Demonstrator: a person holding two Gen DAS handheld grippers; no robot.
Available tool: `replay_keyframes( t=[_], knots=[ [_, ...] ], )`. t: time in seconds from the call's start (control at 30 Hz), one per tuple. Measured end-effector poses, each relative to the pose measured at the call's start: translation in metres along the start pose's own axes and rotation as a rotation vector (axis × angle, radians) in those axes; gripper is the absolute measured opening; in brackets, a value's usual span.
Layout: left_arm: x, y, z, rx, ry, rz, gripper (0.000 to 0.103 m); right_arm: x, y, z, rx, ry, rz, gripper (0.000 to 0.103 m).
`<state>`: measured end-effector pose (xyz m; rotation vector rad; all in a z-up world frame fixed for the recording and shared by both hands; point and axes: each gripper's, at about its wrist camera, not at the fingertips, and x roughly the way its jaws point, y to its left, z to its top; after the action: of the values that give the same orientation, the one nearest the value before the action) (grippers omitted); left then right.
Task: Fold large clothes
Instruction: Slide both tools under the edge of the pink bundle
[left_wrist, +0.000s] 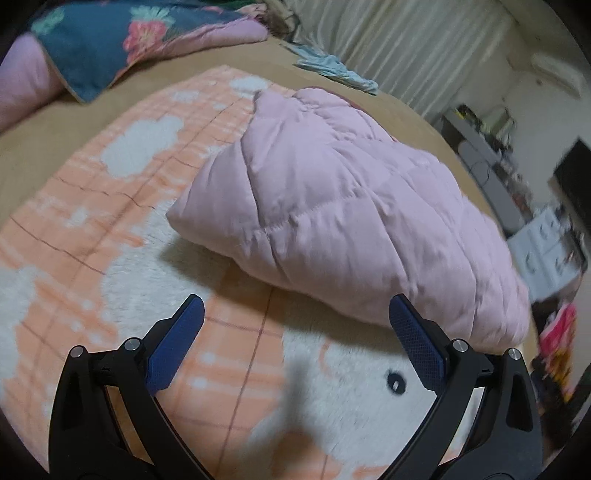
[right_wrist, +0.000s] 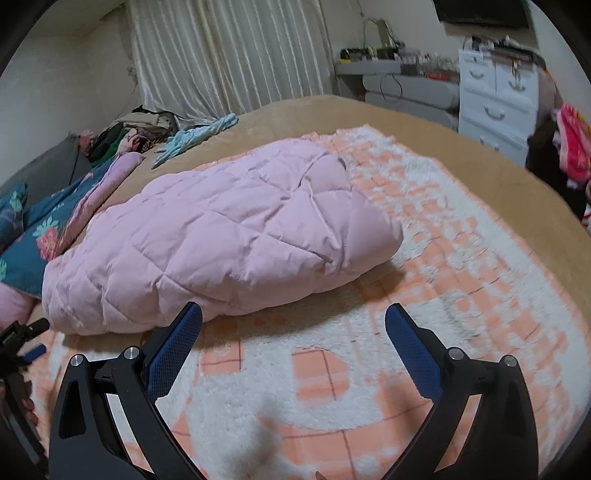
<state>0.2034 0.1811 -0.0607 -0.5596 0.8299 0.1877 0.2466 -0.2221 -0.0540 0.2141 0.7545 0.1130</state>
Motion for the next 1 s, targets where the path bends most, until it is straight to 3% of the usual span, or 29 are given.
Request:
replay_keyframes(
  t=[0.3,0.4,0.6,1.0],
  knots=[
    [0.04,0.024,0.028,-0.271,0.041,-0.168,0.094,0.027,-0.007,0.011,0.128,0.032,0.024,0.099],
    [0.052,0.029,0.033,-0.336,0.055,-0.192,0.094,0.036,-0.007,0.013,0.147,0.048,0.028,0.099],
    [0.068,0.024,0.036,-0.322,0.064,-0.157,0.095,0.056,-0.009,0.013,0.204,0.086,0.074,0.099],
    [0.082,0.028,0.04,-0.295,0.044,-0.162,0.095,0.089,-0.024,0.018,0.391,0.104,0.191,0.099]
  ],
)
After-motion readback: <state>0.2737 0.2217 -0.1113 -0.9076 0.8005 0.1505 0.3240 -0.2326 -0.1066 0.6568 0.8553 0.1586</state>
